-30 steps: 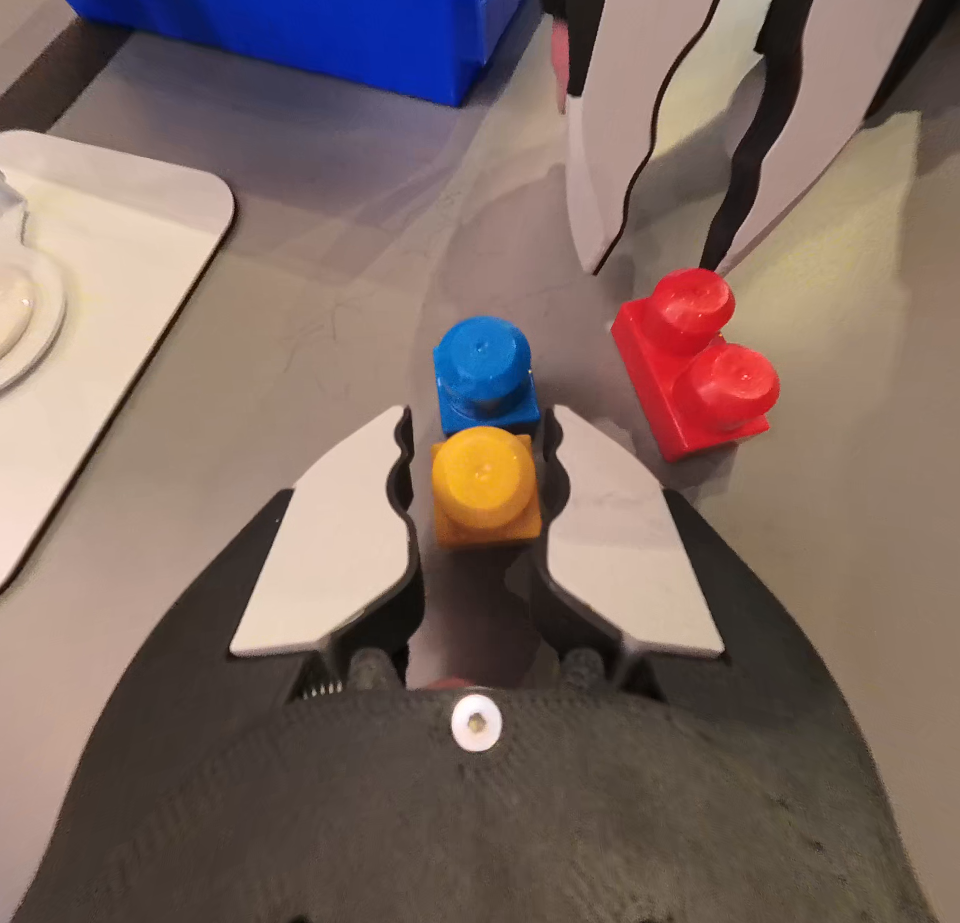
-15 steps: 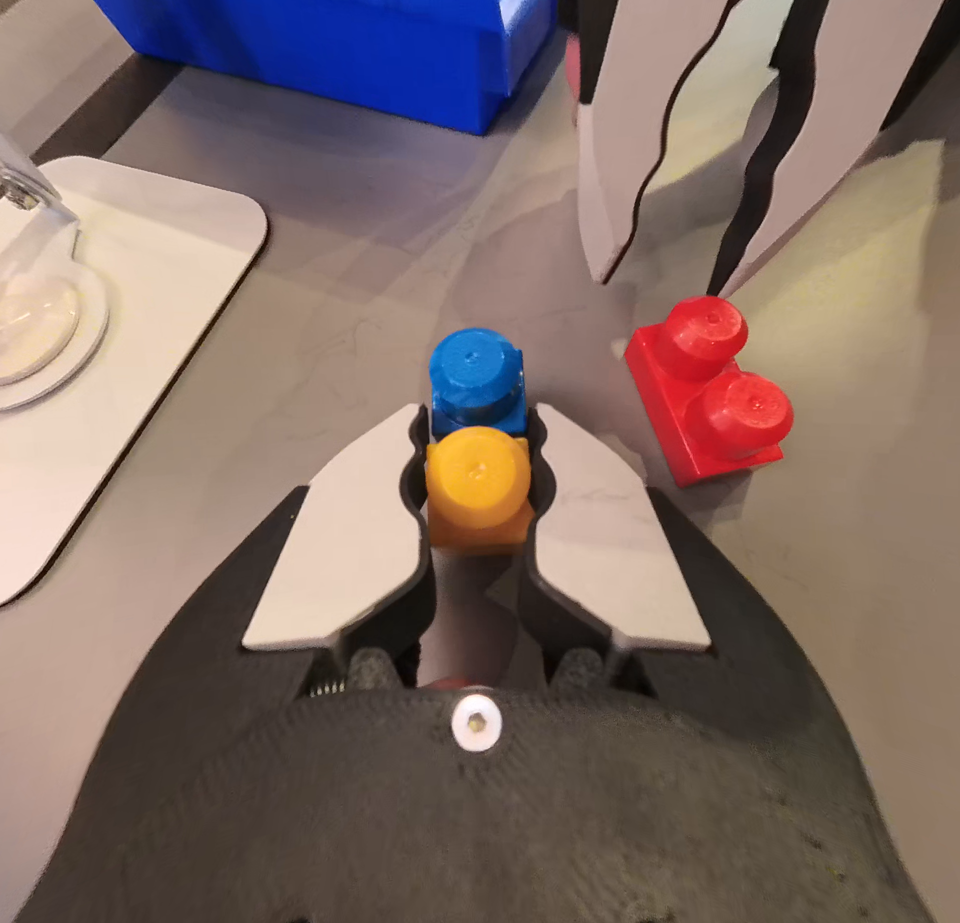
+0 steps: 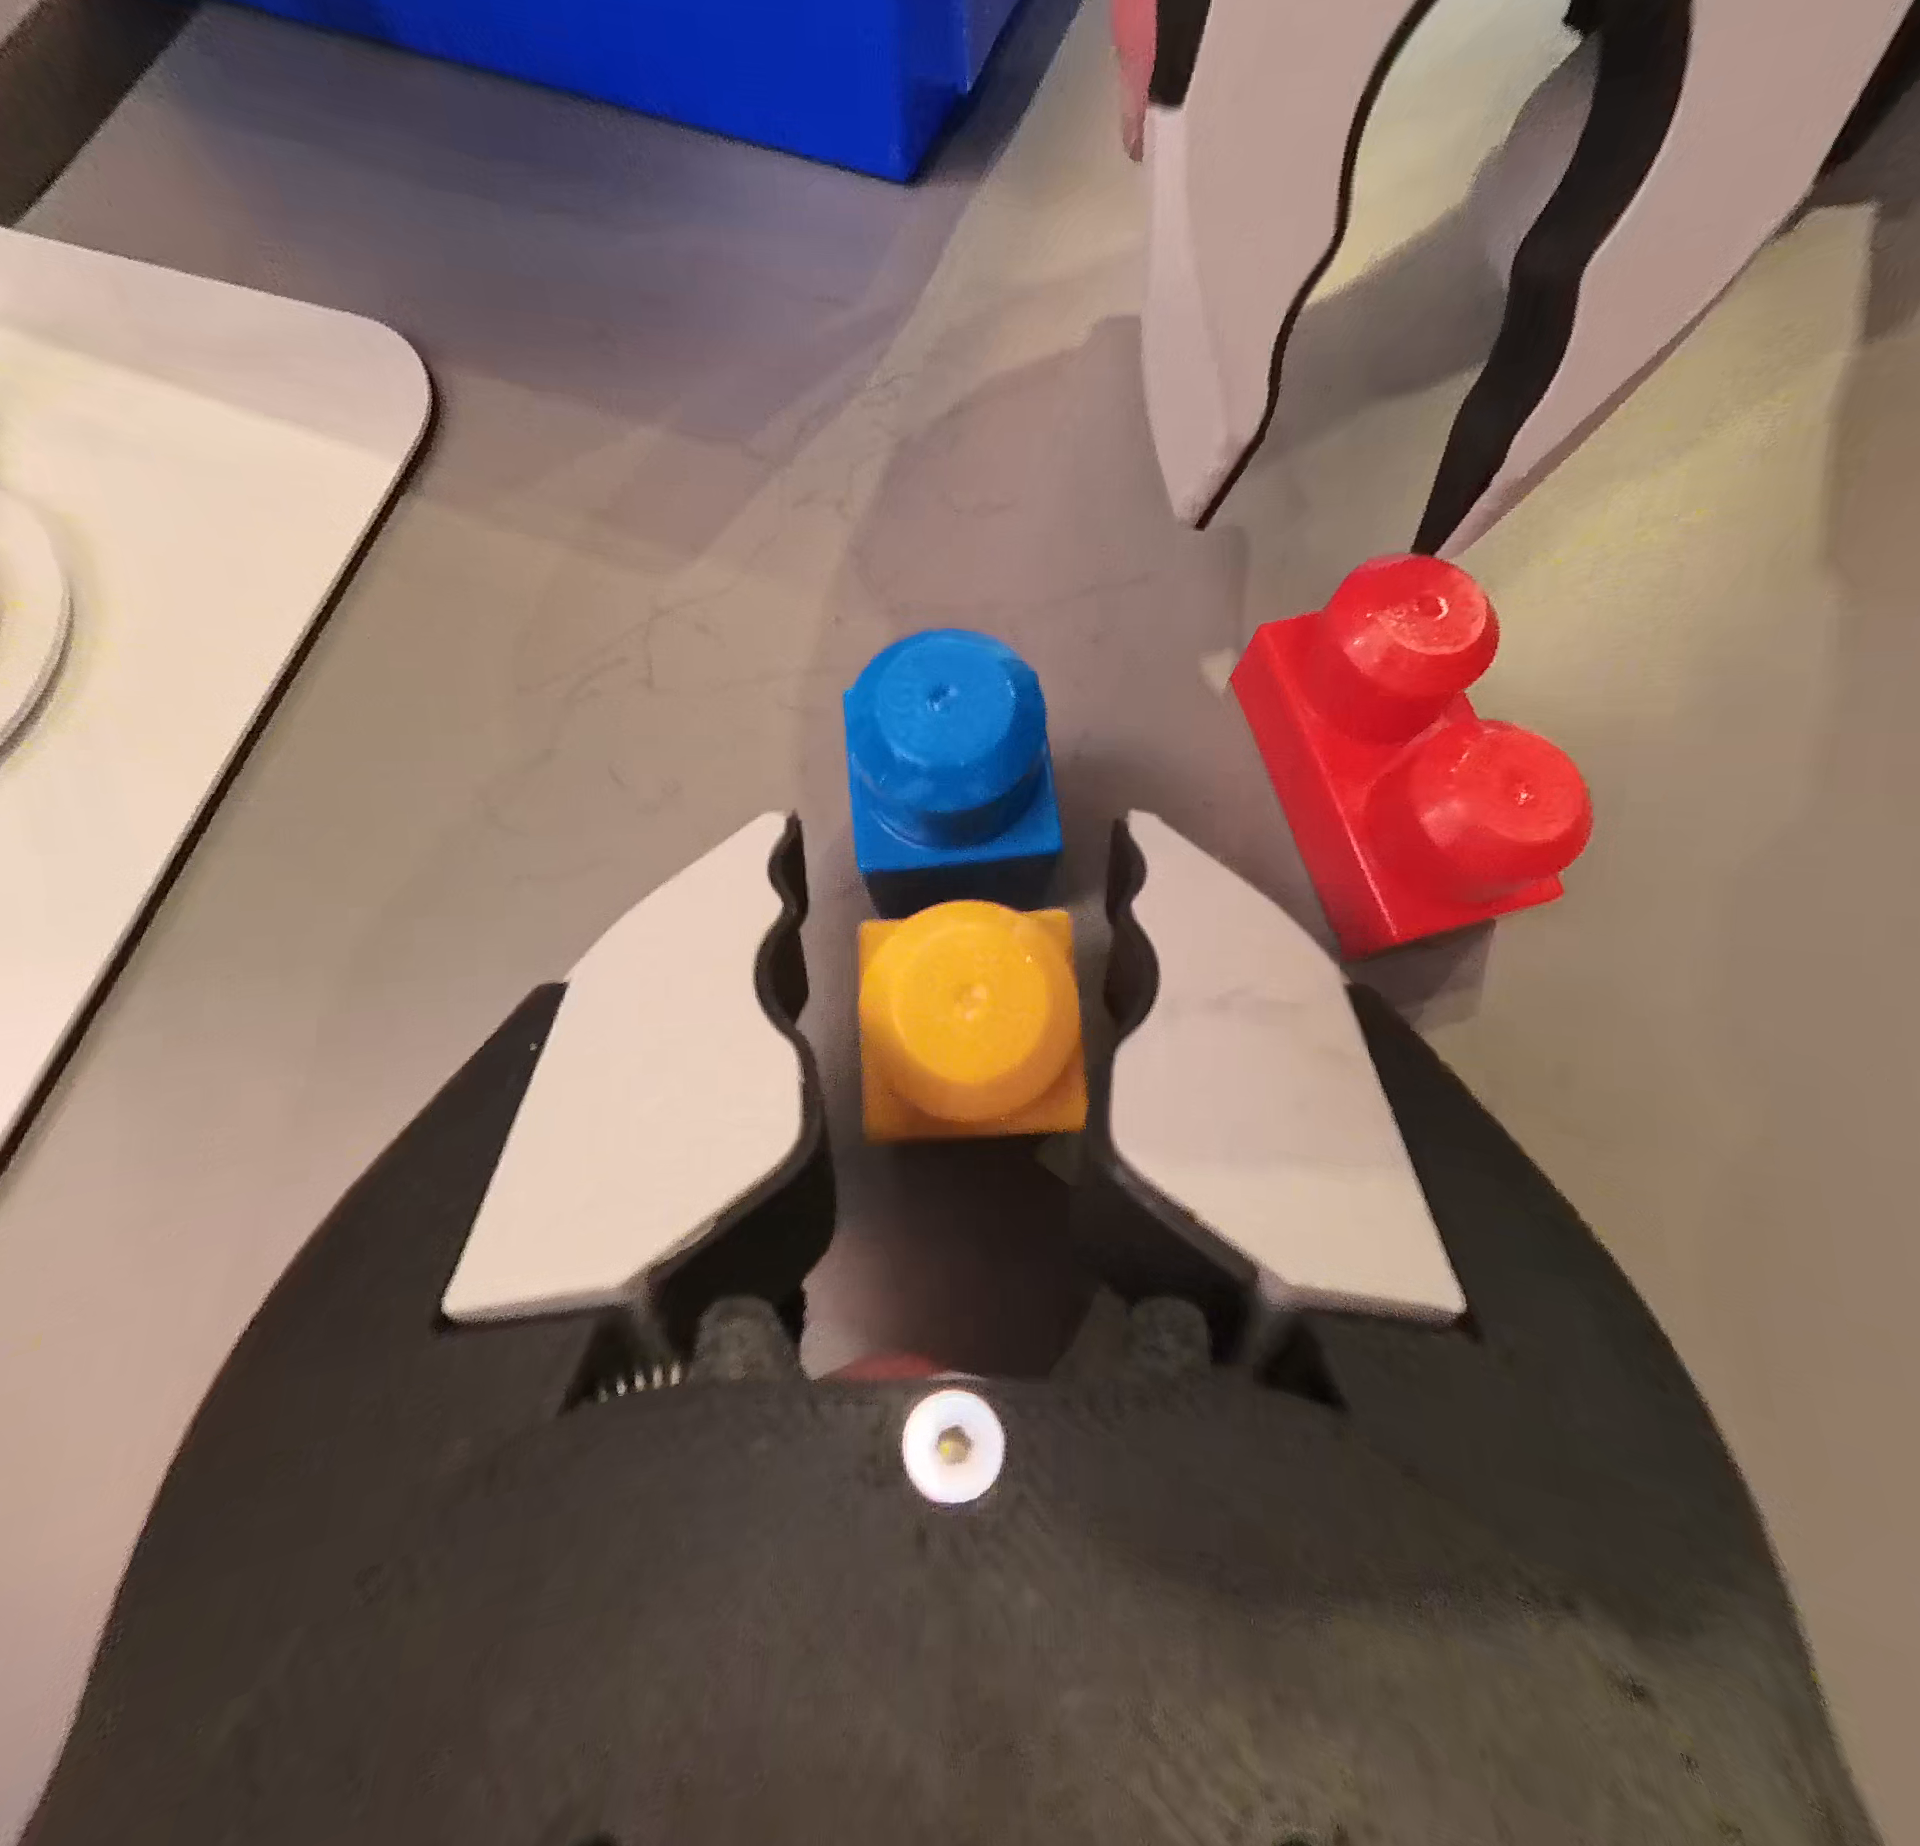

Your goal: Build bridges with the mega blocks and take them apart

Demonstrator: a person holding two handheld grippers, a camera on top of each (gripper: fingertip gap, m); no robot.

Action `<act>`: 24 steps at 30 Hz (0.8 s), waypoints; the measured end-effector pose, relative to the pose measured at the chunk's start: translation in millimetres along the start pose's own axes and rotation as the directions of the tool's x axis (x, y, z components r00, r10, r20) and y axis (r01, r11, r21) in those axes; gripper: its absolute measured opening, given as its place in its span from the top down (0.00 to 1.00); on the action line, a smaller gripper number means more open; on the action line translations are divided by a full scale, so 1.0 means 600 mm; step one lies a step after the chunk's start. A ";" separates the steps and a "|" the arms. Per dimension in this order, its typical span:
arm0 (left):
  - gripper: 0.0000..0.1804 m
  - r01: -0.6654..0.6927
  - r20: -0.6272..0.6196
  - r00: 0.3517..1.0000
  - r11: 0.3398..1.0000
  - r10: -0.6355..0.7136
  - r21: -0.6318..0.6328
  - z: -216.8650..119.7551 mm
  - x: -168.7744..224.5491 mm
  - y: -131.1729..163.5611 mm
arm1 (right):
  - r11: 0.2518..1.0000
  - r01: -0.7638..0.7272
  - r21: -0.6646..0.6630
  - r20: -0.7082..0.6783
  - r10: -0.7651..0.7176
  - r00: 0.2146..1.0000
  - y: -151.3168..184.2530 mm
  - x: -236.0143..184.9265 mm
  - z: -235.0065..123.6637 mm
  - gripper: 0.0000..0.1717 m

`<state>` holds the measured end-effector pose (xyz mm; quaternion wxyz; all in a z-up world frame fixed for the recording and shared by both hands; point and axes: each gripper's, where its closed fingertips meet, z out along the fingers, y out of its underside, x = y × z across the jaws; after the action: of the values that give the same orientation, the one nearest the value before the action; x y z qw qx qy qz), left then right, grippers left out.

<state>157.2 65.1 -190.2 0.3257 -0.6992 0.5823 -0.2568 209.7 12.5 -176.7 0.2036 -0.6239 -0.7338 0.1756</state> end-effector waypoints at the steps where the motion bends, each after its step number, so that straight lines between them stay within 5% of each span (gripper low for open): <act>1: 0.68 0.002 -0.004 1.000 1.000 -0.002 0.004 0.002 0.001 -0.003 | 1.000 0.000 -0.001 0.000 0.000 1.000 0.000 0.000 0.000 0.77; 4: 0.78 -0.002 -0.026 1.000 0.999 0.001 -0.038 0.010 0.005 0.004 | 1.000 -0.001 0.002 0.000 0.001 1.000 0.000 0.001 0.001 0.77; 18: 0.80 0.026 0.014 1.000 0.997 -0.027 0.073 -0.008 -0.011 -0.017 | 1.000 0.000 0.012 -0.006 0.000 1.000 -0.003 0.002 -0.004 0.78; 24: 0.80 0.015 -0.001 1.000 1.000 -0.015 0.015 -0.005 -0.008 -0.001 | 1.000 0.001 0.013 -0.008 -0.001 1.000 -0.003 0.003 -0.006 0.78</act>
<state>154.3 69.5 -187.6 0.3289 -0.7010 0.5751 -0.2638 209.9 13.8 -173.0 0.2106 -0.6230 -0.7321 0.1779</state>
